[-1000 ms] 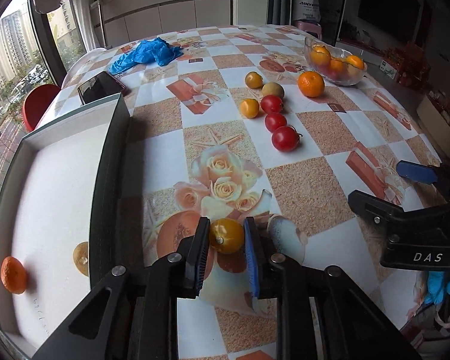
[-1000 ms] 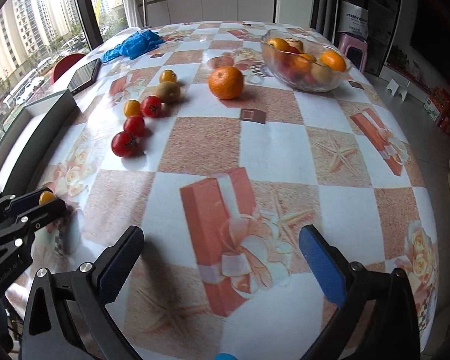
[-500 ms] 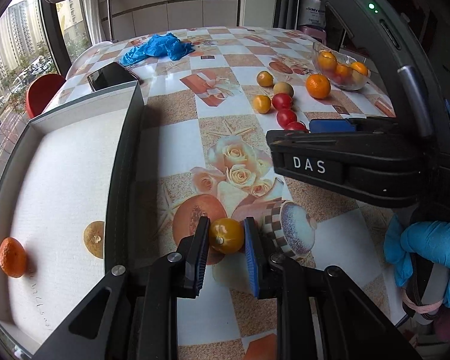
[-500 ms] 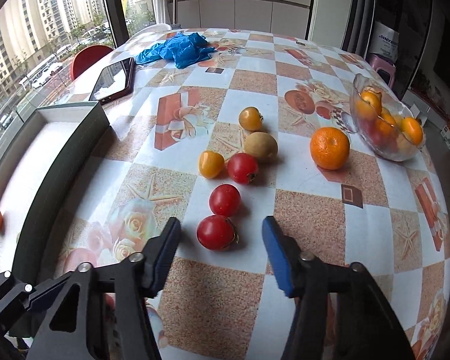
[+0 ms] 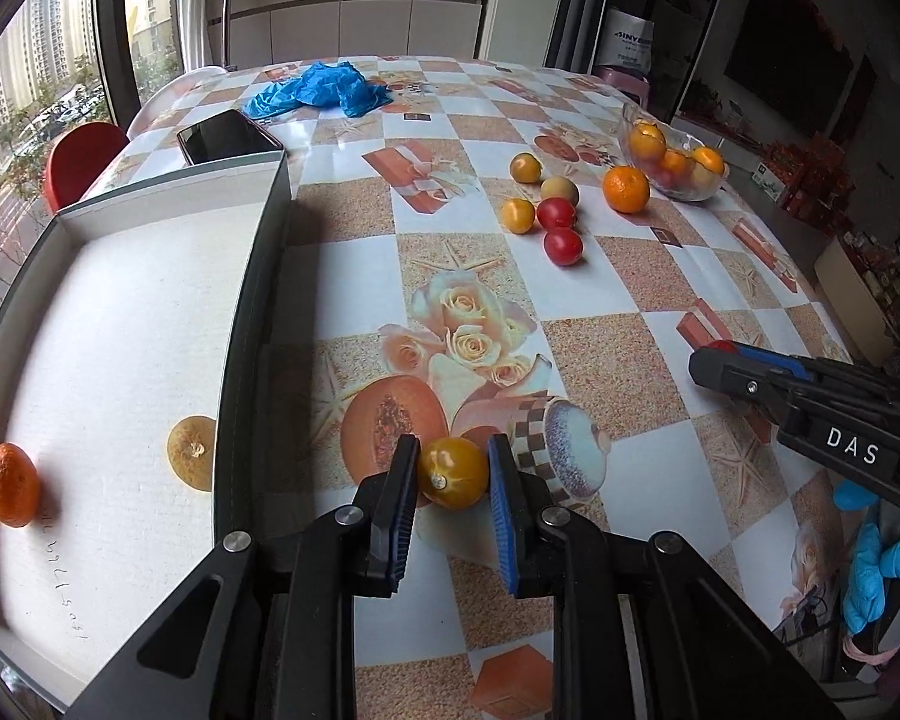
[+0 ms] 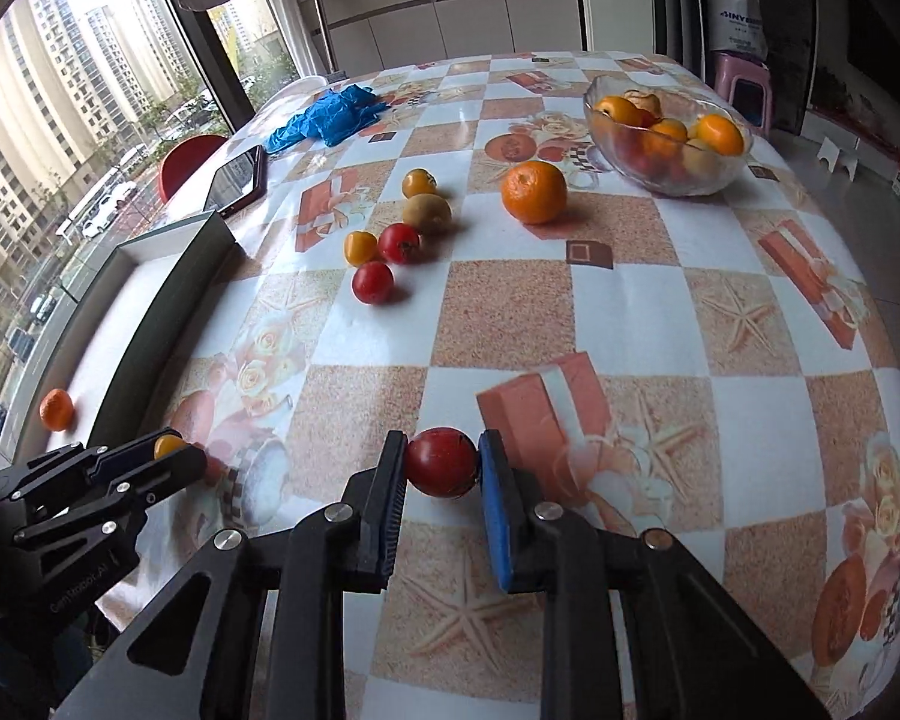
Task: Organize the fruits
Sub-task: 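Carry both tomatoes into the white tray and open both tools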
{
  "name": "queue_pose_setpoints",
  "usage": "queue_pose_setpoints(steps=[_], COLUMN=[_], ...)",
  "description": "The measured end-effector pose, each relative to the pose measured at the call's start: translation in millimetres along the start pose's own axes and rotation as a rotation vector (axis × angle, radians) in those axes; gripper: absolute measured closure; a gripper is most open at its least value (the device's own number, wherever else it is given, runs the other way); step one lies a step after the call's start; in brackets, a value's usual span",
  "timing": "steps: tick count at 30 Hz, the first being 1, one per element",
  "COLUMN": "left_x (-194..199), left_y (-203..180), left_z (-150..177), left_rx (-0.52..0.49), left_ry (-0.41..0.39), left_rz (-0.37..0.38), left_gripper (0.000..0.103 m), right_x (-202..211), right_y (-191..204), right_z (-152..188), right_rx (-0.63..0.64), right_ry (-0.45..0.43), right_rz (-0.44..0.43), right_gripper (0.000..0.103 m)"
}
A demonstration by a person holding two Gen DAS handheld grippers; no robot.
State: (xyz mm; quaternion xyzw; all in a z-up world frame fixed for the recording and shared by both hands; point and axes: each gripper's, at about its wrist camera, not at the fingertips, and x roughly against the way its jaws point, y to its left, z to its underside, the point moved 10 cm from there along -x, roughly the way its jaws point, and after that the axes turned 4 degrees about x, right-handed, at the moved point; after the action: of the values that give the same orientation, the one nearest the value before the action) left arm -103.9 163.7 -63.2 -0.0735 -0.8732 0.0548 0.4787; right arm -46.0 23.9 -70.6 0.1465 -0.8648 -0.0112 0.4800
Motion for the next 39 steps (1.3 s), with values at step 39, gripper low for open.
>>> queue_pose_setpoints(steps=[39], left_x=[88.7], left_y=[124.0], left_z=[-5.9], left_rx=[0.160], left_ry=[-0.185], left_rz=[-0.074], left_gripper=[0.079], right_x=[25.3], right_y=[173.9], right_z=[-26.2], right_rx=[0.256], right_ry=[-0.043], right_rz=[-0.117], right_gripper=[0.077])
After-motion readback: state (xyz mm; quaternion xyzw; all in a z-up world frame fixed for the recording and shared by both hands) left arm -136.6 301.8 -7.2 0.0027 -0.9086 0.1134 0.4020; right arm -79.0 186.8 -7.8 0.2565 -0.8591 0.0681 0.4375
